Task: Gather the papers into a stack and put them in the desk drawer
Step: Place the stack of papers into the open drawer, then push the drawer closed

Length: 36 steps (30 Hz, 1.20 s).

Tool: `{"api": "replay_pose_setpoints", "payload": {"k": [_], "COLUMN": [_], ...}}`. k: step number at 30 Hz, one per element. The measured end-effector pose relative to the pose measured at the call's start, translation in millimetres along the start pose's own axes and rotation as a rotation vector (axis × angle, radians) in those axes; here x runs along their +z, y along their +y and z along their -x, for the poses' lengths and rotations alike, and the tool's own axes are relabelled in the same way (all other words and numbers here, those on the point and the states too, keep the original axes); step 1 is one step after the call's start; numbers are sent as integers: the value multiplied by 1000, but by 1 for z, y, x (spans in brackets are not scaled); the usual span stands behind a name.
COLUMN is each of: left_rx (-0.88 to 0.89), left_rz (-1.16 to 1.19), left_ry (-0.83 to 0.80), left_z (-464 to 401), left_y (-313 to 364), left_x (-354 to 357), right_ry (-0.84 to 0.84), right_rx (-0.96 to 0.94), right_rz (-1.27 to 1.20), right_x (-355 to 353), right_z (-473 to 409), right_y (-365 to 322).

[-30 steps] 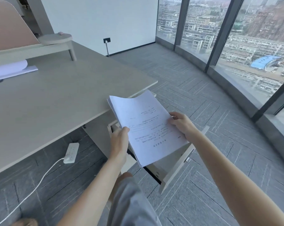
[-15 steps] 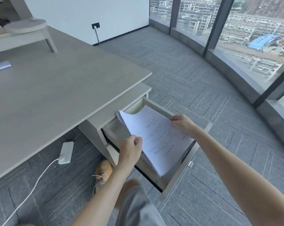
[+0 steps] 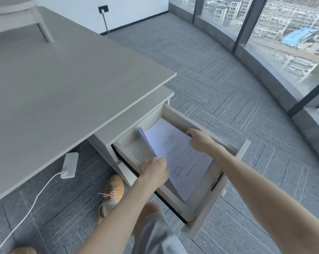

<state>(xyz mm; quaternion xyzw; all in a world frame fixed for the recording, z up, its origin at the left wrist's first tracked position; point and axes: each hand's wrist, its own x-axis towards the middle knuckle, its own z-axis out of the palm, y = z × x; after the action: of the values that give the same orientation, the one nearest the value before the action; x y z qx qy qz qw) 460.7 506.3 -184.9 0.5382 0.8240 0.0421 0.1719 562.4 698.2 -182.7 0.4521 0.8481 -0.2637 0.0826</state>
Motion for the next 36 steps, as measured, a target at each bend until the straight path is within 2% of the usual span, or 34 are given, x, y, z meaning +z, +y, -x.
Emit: {"api": "replay_pose_setpoints", "payload": {"k": [7, 15, 19, 24, 29, 31, 34, 36], "left_rx": [-31, -91, -90, -53, 58, 116, 175, 150], "left_rz": [-75, -454, -520, -351, -100, -4, 11, -14], "left_ry": [-207, -472, -488, -285, 145, 292, 478, 500], "left_z": [-10, -15, -14, -12, -16, -13, -7, -12], "left_y": [9, 17, 22, 12, -16, -23, -31, -44], "left_x": [-3, -1, -7, -29, -86, -111, -144, -158], "right_ry": [-2, -4, -7, 80, 237, 330, 494, 541], "right_rx": [39, 57, 55, -41, -75, -46, 63, 144], "right_rz": [177, 287, 280, 206, 51, 4, -74, -151], "right_x": [8, 15, 18, 5, -11, -15, -10, -3], "right_z": [-4, 5, 12, 36, 96, 126, 160, 175], "right_y": [-1, -2, -4, -3, 7, 15, 37, 54]}}
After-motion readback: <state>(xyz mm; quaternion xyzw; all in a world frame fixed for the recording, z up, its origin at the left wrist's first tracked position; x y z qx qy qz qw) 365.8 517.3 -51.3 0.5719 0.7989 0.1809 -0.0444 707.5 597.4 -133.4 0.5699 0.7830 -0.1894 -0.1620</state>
